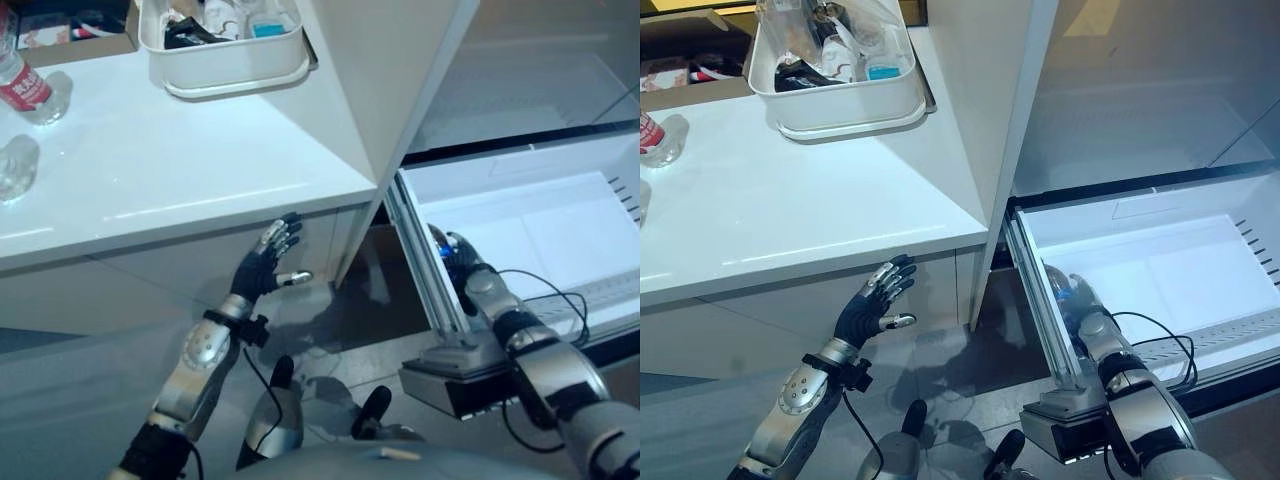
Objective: Take the drinks into the refrigerator
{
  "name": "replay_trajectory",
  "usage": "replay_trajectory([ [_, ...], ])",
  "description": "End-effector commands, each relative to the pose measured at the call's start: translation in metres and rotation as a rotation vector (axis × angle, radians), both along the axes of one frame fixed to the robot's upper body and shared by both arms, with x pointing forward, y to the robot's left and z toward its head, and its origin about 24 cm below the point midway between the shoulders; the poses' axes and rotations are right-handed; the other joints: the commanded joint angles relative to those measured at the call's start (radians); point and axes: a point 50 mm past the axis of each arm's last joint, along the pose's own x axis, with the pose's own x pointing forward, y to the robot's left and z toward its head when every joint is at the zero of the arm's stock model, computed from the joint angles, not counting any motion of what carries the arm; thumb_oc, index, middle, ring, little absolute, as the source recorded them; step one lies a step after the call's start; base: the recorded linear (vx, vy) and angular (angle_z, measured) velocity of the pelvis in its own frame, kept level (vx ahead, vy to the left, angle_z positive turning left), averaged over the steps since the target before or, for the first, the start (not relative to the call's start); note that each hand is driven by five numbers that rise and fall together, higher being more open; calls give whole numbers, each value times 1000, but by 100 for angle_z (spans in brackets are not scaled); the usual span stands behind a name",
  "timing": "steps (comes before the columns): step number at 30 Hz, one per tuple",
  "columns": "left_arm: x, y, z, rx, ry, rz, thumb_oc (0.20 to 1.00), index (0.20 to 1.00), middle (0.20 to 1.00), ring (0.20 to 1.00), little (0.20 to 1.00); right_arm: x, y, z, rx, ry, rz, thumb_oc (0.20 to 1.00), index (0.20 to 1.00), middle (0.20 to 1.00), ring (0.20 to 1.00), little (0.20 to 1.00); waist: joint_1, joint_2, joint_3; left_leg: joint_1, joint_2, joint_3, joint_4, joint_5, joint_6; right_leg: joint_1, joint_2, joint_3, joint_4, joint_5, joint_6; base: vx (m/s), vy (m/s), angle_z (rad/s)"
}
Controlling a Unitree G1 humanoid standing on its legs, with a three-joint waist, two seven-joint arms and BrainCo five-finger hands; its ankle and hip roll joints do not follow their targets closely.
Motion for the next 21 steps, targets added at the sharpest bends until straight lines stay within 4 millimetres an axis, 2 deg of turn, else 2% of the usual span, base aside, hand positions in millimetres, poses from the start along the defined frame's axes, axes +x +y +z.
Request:
replay_trajectory([
  [1, -2, 0, 16, -83, -85, -4, 1000, 1000, 1000, 1000, 1000, -23, 20, 13, 179, -243, 44, 1000, 1000, 1000, 1000, 1000, -54, 4, 7, 20, -82, 35, -40, -24, 94, -3, -21, 28, 104, -23, 33, 0, 0, 0],
  [5, -2, 2, 14, -96, -74, 3, 1000, 1000, 1000, 1000, 1000, -46, 0, 27, 279, -386, -59, 1000, 1000, 1000, 1000, 1000, -91, 1, -7, 38, -81, 53, -40, -31, 97, 1, -17, 45, 105, -26, 31, 17, -12, -10],
  [7, -2, 3, 11, -95, -58, 9, 1000, 1000, 1000, 1000, 1000, -55, -11, 43, 326, -501, -116, 1000, 1000, 1000, 1000, 1000, -104, 0, -16, 55, -79, 66, -40, -40, 98, 11, -9, 60, 103, -31, 28, 35, -21, -20],
  [8, -2, 4, 9, -94, -52, 14, 1000, 1000, 1000, 1000, 1000, -61, -15, 44, 348, -525, -133, 1000, 1000, 1000, 1000, 1000, -113, -2, -20, 60, -78, 70, -40, -41, 99, 12, -8, 63, 102, -31, 28, 55, -39, -19],
  [9, -2, 6, 8, -79, -48, 15, 1000, 1000, 1000, 1000, 1000, -71, -27, 52, 346, -587, -180, 1000, 1000, 1000, 1000, 1000, -131, -5, -33, 73, -75, 79, -40, -49, 98, 20, -1, 71, 98, -35, 27, 37, -29, -20],
  [10, -2, 5, 8, -79, -47, 13, 1000, 1000, 1000, 1000, 1000, -72, -27, 52, 346, -586, -182, 1000, 1000, 1000, 1000, 1000, -129, -4, -33, 74, -75, 80, -40, -49, 97, 21, -1, 72, 98, -35, 27, 39, -36, -23],
  [13, -1, 8, 8, -71, -46, 16, 1000, 1000, 1000, 1000, 1000, -86, -43, 66, 336, -680, -243, 1000, 1000, 1000, 1000, 1000, -162, -8, -53, 94, -69, 98, -40, -61, 94, 34, 10, 90, 91, -38, 25, 35, -20, -22],
  [15, 0, 8, 9, -64, -51, 16, 1000, 1000, 1000, 1000, 1000, -91, -48, 70, 326, -705, -262, 1000, 1000, 1000, 1000, 1000, -167, -7, -56, 100, -66, 104, -40, -65, 93, 39, 14, 98, 87, -38, 25, 22, -22, -25],
  [18, 1, 8, 14, -38, -82, -1, 1000, 1000, 1000, 1000, 1000, -102, -61, 70, 312, -722, -311, 1000, 1000, 1000, 1000, 1000, -197, -9, -69, 114, -60, 126, -40, -74, 90, 43, 25, 123, 80, -38, 25, 24, -23, -14],
  [21, 1, 9, 15, -10, -93, -13, 1000, 1000, 1000, 1000, 1000, -108, -69, 66, 295, -707, -343, 1000, 1000, 1000, 1000, 1000, -206, -9, -73, 122, -56, 139, -40, -79, 89, 44, 32, 137, 78, -38, 26, 12, -10, -28],
])
